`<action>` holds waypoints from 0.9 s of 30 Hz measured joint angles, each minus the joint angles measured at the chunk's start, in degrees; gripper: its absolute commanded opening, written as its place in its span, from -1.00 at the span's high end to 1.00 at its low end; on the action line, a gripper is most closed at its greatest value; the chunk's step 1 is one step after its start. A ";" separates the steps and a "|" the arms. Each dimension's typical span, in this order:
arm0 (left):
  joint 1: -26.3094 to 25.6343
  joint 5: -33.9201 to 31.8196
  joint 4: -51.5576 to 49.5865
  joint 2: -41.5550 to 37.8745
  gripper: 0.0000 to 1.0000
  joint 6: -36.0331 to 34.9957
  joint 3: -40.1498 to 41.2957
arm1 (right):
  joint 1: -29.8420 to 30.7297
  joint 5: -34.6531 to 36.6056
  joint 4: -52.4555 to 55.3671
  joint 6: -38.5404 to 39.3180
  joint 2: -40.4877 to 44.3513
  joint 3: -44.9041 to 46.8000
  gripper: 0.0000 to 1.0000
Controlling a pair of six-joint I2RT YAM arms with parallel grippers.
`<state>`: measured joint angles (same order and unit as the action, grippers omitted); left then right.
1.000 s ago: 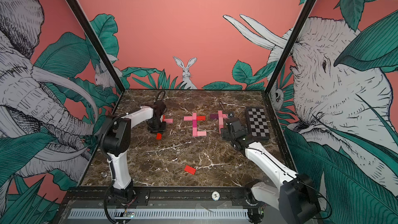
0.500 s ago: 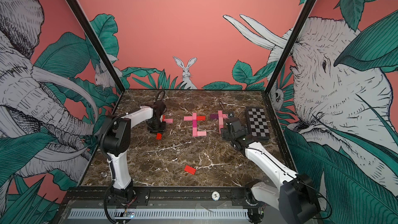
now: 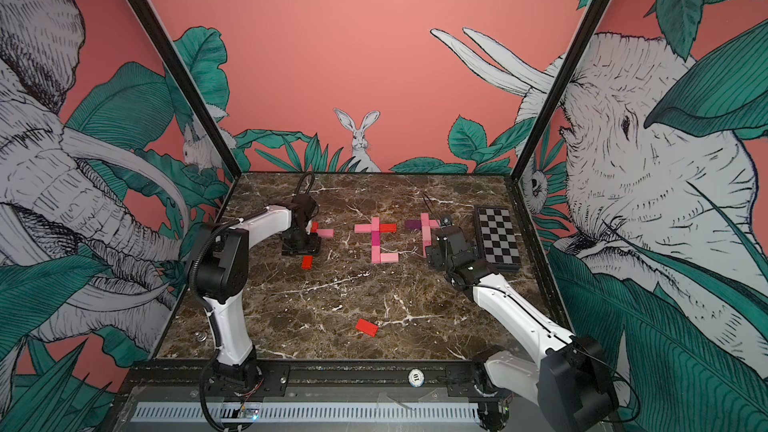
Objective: Assemble the letter t with building blocks
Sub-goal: Assemble the building block at the center of the board, then pick up the building block from the center of the board.
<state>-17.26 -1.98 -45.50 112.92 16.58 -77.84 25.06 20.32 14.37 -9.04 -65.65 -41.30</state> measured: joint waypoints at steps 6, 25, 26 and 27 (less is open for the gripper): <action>-1.46 0.39 1.29 -1.33 -0.74 -0.70 1.53 | 0.00 -0.26 -0.07 -0.26 -0.07 0.00 -0.97; -13.35 -7.34 -0.04 -24.11 -0.98 -16.68 4.85 | 0.00 -1.22 -0.39 -0.81 -1.49 0.00 -0.97; -15.08 -6.97 -0.07 -24.65 -0.98 -18.64 4.85 | 0.00 -1.18 -0.39 -0.79 -1.49 0.00 -0.97; -16.87 -6.64 -0.09 -25.11 -0.98 -20.85 4.92 | 0.00 -1.09 -0.39 -0.79 -1.49 0.00 -0.97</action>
<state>-34.13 -8.62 -45.58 87.81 -4.27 -72.93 25.06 19.22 13.98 -9.82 -67.13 -41.30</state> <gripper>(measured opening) 0.991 0.983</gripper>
